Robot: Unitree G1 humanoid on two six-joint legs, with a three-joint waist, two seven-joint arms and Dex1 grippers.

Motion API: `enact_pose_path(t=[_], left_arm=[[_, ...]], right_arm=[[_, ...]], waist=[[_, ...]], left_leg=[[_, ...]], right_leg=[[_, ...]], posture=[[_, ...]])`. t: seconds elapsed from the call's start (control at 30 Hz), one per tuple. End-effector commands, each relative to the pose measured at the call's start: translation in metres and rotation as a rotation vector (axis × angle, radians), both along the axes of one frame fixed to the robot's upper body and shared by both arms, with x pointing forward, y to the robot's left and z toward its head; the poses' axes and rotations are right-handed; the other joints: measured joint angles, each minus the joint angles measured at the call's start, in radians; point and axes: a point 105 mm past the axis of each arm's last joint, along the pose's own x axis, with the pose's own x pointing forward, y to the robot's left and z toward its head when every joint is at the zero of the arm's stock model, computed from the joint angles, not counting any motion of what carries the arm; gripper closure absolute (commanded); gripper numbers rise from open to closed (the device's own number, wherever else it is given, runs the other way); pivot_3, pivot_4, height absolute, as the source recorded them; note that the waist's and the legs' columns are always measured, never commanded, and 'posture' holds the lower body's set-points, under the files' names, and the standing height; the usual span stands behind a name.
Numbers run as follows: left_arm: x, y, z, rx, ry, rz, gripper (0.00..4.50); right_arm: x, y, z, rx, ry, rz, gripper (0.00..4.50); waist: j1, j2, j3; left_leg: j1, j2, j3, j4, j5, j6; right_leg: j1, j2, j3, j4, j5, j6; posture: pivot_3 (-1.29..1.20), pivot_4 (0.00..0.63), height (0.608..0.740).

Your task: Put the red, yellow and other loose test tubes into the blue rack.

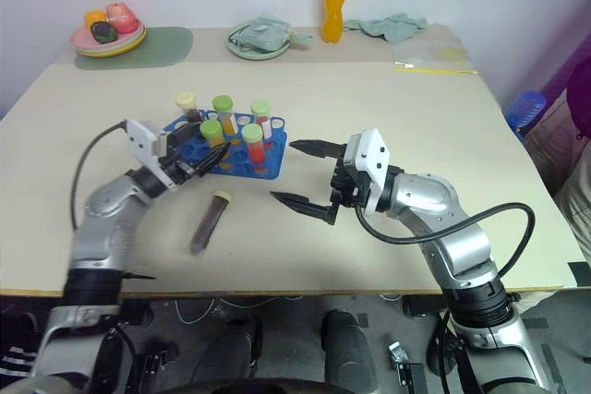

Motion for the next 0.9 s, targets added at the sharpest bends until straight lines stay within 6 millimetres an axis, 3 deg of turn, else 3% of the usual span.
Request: enact_pose_path(t=[0.03, 0.1, 0.27, 0.47, 0.7, 0.9], left_arm=[[-0.027, 0.001, 0.028, -0.022, 0.094, -0.085, 0.06], [-0.042, 0.007, 0.025, 0.044, 0.21, -0.115, 0.06], [-0.045, 0.023, 0.017, 0.067, 0.518, -0.021, 0.06], [-0.056, 0.012, 0.013, 0.137, 0.9, -0.147, 0.06], [-0.04, -0.006, 0.007, 0.176, 1.022, -0.177, 0.06], [-0.037, -0.021, -0.016, 0.232, 1.056, -0.156, 0.06]], right_arm=[[-0.002, 0.003, 0.013, 0.017, -0.056, 0.017, 0.0], [-0.001, 0.005, 0.014, 0.032, -0.056, 0.019, 0.0], [0.002, 0.012, 0.016, 0.061, -0.044, 0.037, 0.0], [0.001, 0.015, 0.01, 0.04, -0.031, 0.092, 0.0], [0.0, 0.018, 0.007, 0.036, -0.033, 0.108, 0.0], [-0.003, 0.014, 0.002, 0.041, -0.028, 0.084, 0.0]], waist=[[0.002, 0.0, 0.0], [0.001, 0.0, 0.0], [0.007, 0.001, 0.001], [0.001, 0.0, 0.002], [0.0, 0.0, 0.002], [-0.011, 0.0, 0.002]], left_leg=[[0.0, 0.0, 0.0, 0.0, 0.0, 0.0], [0.0, 0.0, 0.0, 0.0, 0.0, 0.0], [0.0, 0.0, -0.001, 0.001, 0.0, 0.0], [0.0, 0.0, -0.001, 0.0, 0.0, 0.0], [0.0, 0.0, -0.001, -0.001, 0.0, 0.0], [-0.001, 0.0, -0.001, -0.001, 0.0, 0.0]], right_leg=[[0.0, 0.0, 0.0, 0.0, -0.001, -0.001], [0.0, 0.0, 0.0, 0.0, -0.002, -0.001], [0.0, 0.0, 0.0, 0.0, -0.003, 0.0], [0.0, 0.001, 0.0, 0.0, -0.003, 0.0], [-0.001, 0.001, 0.0, 0.0, -0.003, 0.0], [-0.002, 0.001, 0.0, 0.0, -0.001, 0.0]], posture=[[0.0, 0.15, 0.74], [0.0, 0.15, 0.74], [0.0, 0.15, 0.74], [0.0, 0.15, 0.74], [0.0, 0.15, 0.74], [0.0, 0.15, 0.74]])
